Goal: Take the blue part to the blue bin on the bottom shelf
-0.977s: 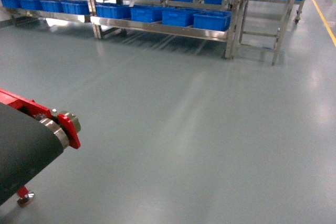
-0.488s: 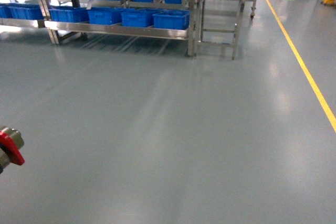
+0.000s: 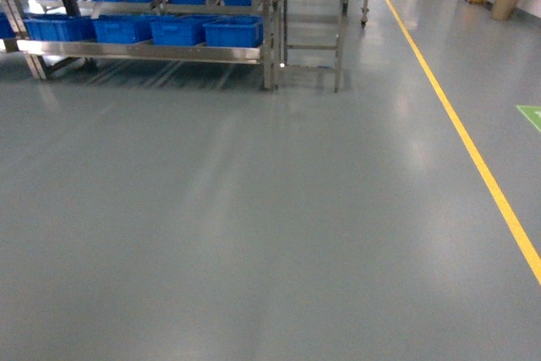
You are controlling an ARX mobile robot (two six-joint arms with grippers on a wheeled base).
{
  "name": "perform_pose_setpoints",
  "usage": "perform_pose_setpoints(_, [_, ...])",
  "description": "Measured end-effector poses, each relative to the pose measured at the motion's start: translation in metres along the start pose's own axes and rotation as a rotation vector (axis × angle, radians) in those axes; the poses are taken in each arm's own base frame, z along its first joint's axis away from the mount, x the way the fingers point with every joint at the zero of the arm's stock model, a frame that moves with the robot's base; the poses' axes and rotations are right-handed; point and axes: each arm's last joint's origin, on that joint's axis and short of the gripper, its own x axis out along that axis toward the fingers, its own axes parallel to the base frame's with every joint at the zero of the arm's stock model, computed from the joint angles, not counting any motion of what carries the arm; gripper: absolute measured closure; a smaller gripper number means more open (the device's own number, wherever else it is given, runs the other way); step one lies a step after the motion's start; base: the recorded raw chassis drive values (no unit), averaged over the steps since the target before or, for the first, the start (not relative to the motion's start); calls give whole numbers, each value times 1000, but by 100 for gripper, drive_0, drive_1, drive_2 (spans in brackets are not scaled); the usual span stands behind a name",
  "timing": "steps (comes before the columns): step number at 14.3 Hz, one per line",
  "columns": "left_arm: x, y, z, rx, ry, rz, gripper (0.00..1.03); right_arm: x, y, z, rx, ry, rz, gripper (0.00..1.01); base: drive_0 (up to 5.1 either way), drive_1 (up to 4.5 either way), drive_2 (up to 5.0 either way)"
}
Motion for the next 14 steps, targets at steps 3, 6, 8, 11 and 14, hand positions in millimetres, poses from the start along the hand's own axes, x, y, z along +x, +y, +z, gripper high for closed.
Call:
perform_pose_setpoints(3, [0, 0, 0, 0, 0, 0, 59, 0, 0, 0, 0, 0, 0, 3, -156, -156, -156])
perform_pose_setpoints(6, [0, 0, 0, 2, 3, -1, 59, 0, 0, 0, 0, 0, 0, 3, -129, -129, -129])
perform_pose_setpoints(8, [0, 0, 0, 1, 1, 0, 59, 0, 0, 0, 0, -1, 0, 3, -69, 132, -271])
perform_pose_setpoints(11, [0, 0, 0, -1, -1, 0, 59, 0, 0, 0, 0, 0, 0, 3, -9, 394, -412])
perform_pose_setpoints(14, [0, 0, 0, 1, 1, 0, 59, 0, 0, 0, 0, 0, 0, 3, -9, 394, -412])
